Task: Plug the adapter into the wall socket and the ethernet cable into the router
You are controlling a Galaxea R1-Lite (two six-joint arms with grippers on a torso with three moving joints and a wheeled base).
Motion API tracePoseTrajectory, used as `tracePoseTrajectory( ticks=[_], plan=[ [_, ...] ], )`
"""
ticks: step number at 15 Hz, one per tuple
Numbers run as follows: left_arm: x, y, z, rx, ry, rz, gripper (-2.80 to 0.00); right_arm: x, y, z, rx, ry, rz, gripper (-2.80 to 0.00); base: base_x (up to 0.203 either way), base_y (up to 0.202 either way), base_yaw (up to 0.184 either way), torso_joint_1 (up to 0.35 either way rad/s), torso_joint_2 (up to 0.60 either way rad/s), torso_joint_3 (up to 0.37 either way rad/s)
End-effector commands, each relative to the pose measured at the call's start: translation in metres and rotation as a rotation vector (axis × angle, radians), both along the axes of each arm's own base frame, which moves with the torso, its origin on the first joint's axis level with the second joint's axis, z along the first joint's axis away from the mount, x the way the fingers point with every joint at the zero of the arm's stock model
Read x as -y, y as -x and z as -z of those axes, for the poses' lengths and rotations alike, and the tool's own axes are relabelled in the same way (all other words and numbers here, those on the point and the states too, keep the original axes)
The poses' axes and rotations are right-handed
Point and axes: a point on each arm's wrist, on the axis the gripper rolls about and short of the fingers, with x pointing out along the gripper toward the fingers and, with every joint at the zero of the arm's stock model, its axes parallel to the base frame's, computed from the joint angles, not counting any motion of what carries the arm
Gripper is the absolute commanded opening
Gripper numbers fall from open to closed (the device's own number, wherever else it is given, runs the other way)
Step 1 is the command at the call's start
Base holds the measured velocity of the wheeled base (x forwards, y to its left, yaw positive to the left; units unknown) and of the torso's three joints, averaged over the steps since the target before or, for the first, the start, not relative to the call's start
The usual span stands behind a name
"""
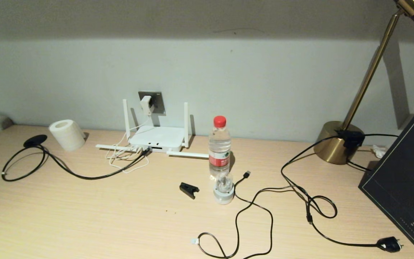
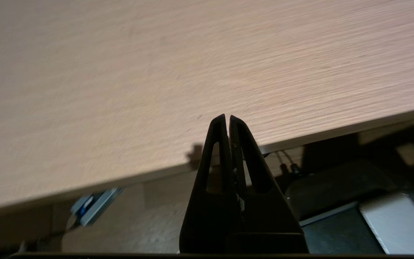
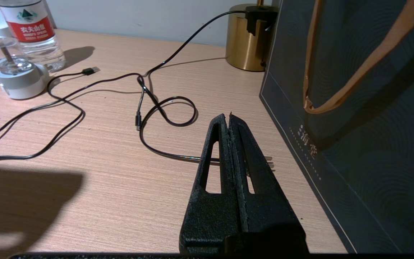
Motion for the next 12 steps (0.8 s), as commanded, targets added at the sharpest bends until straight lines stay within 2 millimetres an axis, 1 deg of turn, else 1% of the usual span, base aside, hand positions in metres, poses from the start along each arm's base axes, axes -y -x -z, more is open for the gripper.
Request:
tracePoseTrajectory(
  ticks=[1, 2, 3, 5, 6, 8, 10, 12],
  plan=[
    [0.0, 0.003, 0.006, 0.003, -0.003, -0.181, -2.8, 0.0, -0.003, 0.01, -0.037, 0.0, 0.001, -2.8, 0.0, 0.0, 0.0, 0.0, 0.0, 0.0],
    [0.0, 0.007, 0.007, 0.038, 0.0, -0.217, -2.8, 0.0, -0.003, 0.01, -0.035, 0.0, 0.0, -2.8, 0.0, 0.0, 0.0, 0.0, 0.0, 0.0],
    [0.001, 0.013, 0.008, 0.101, 0.002, -0.196, -2.8, 0.0, -0.003, 0.01, -0.036, 0.001, 0.0, -2.8, 0.0, 0.0, 0.0, 0.0, 0.0, 0.0],
    [0.003, 0.026, 0.014, 0.28, -0.002, -0.127, -2.8, 0.0, -0.003, 0.01, -0.036, -0.004, 0.002, -2.8, 0.0, 0.0, 0.0, 0.0, 0.0, 0.0],
    [0.003, 0.027, 0.017, 0.314, 0.026, -0.129, -2.8, 0.0, -0.003, 0.01, -0.037, -0.003, 0.003, -2.8, 0.0, 0.0, 0.0, 0.0, 0.0, 0.0],
    [0.003, 0.025, 0.021, 0.323, 0.148, -0.2, -2.8, 0.0, -0.003, 0.01, -0.035, -0.002, 0.002, -2.8, 0.0, 0.0, 0.0, 0.0, 0.0, 0.0],
    [0.003, 0.025, 0.021, 0.322, 0.2, -0.217, -2.8, 0.0, -0.003, 0.01, -0.036, -0.002, 0.004, -2.8, 0.0, 0.0, 0.0, 0.0, 0.0, 0.0],
    [0.003, 0.025, 0.021, 0.322, 0.203, -0.218, -2.8, 0.0, -0.003, 0.01, -0.035, 0.0, 0.002, -2.8, 0.0, 0.0, 0.0, 0.0, 0.0, 0.0]
  ],
)
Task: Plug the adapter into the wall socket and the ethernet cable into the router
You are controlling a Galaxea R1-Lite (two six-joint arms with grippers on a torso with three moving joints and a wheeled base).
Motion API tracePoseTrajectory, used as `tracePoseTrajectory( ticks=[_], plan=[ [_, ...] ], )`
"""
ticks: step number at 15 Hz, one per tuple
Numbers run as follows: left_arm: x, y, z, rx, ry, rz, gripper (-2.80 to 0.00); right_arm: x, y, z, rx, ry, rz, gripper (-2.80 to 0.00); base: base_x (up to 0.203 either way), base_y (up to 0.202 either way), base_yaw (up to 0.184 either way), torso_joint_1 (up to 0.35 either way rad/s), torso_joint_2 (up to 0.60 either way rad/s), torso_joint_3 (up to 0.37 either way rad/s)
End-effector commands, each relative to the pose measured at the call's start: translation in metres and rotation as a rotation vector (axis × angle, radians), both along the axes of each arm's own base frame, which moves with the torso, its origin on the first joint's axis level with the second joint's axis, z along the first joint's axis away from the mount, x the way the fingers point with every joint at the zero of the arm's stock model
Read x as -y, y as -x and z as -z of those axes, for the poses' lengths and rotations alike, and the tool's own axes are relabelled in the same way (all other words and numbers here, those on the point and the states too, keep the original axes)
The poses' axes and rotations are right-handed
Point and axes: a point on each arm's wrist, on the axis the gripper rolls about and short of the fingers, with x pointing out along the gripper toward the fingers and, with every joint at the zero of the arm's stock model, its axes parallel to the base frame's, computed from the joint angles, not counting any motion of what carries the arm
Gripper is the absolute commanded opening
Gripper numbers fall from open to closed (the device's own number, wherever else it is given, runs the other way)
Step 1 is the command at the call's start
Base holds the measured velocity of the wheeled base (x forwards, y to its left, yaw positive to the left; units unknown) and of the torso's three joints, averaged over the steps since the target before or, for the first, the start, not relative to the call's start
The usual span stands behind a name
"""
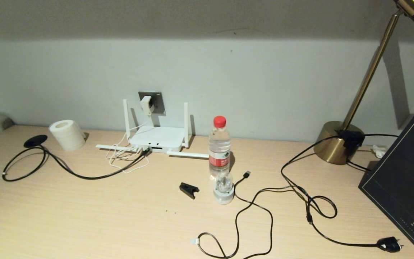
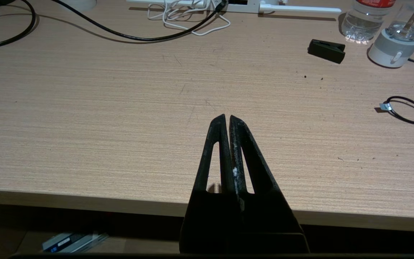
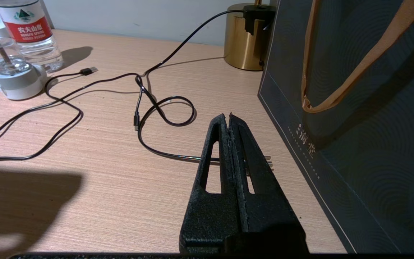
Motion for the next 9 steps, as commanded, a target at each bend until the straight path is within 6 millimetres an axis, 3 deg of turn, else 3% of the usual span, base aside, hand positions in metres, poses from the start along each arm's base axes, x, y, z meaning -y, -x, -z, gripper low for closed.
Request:
tracePoseTrajectory(
  ticks=[1, 9],
  plan=[
    [0.0, 0.0003, 0.0013, -0.001, 0.004, -0.002, -2.8, 0.0, -0.0029, 0.0096, -0.035, 0.0, -0.001, -2.8, 0.0, 0.0, 0.0, 0.0, 0.0, 0.0],
    [0.0, -0.0022, 0.0005, 0.064, 0.009, 0.002, -2.8, 0.0001, -0.0029, 0.0096, -0.035, 0.005, 0.006, -2.8, 0.0, 0.0, 0.0, 0.0, 0.0, 0.0]
  ],
)
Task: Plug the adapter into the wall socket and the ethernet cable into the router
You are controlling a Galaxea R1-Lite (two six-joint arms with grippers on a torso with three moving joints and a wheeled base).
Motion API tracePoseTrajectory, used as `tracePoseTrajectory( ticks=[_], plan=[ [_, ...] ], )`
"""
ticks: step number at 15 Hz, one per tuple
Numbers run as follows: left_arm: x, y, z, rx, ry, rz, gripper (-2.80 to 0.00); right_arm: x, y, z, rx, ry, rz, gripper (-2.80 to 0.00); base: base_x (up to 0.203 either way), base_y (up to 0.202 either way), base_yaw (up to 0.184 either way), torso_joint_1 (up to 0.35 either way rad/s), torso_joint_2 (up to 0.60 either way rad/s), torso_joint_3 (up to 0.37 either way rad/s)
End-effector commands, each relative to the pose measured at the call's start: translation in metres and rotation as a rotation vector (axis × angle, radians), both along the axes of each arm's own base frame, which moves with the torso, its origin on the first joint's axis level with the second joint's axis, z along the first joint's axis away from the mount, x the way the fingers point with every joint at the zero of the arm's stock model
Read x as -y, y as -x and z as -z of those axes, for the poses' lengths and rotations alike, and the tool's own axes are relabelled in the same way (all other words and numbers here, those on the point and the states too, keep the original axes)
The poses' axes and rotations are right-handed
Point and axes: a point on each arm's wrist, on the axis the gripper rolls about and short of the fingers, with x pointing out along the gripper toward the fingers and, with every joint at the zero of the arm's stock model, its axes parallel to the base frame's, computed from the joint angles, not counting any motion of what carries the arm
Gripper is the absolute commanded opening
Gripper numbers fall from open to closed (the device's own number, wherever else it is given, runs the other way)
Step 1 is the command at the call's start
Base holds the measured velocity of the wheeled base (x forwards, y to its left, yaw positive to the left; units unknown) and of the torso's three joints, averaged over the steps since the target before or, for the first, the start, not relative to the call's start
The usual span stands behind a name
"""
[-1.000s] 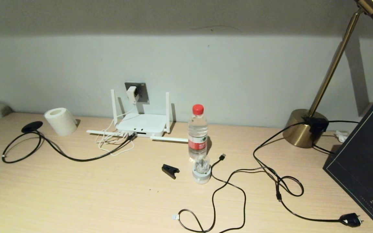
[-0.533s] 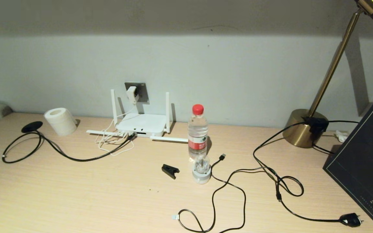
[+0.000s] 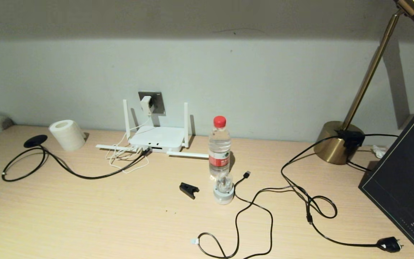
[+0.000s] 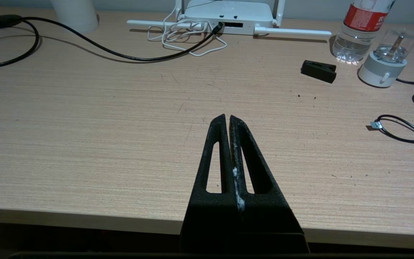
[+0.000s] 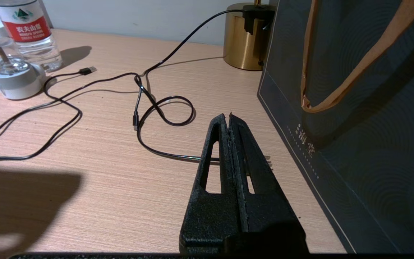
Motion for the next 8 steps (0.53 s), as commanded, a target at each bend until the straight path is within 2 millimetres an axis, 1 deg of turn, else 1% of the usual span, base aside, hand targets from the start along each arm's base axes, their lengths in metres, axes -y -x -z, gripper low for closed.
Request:
tracePoseTrajectory(
  ticks=[1, 8],
  plan=[
    [0.0, -0.0013, 0.0034, -0.011, 0.0, -0.001, -2.8, 0.0, -0.0029, 0.0096, -0.034, 0.003, 0.001, -2.8, 0.0, 0.0, 0.0, 0.0, 0.0, 0.0],
    [0.0, -0.0013, 0.0036, -0.013, 0.0, -0.001, -2.8, 0.0003, -0.0028, 0.0092, -0.034, -0.031, 0.013, -2.8, 0.0, 0.0, 0.0, 0.0, 0.0, 0.0]
  ],
)
